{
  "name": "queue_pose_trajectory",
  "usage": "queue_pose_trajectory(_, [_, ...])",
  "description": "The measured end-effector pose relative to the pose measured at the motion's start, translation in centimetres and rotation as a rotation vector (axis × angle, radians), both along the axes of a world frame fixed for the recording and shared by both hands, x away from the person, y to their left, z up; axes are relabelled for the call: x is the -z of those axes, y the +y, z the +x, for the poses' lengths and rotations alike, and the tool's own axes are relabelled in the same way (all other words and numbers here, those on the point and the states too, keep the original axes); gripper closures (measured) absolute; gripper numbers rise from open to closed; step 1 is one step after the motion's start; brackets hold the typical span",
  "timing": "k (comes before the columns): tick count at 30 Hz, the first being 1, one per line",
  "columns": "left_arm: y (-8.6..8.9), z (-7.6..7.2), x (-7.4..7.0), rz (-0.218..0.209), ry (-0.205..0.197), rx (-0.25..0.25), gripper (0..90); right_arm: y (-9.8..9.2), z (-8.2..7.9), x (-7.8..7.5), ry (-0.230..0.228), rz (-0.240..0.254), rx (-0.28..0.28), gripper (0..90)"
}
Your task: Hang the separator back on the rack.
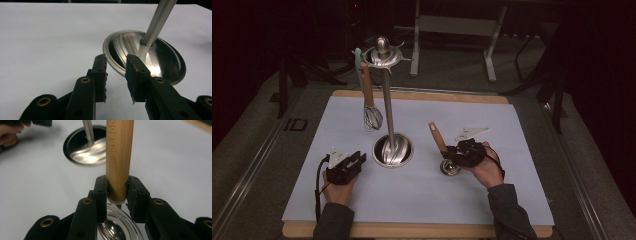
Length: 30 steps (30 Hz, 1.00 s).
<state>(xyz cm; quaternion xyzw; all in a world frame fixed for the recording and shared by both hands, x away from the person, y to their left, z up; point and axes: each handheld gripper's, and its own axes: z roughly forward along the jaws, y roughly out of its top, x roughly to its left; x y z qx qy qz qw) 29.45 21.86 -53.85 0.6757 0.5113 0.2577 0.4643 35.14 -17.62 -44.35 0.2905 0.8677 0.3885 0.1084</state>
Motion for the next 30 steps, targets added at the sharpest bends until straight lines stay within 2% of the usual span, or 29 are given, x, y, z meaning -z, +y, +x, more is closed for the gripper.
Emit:
queue_pose_trajectory(6, [0.0,0.0,0.0,-0.001,0.001,-0.001,70.1,0.3,-0.3,-0.8,-0.049,0.028,-0.012,71.3])
queue_pose_trajectory(30, [0.0,0.0,0.0,0.002,0.001,-0.002,69.7,2.0,-1.0,-3.5,-0.137,0.074,-0.059,71.3])
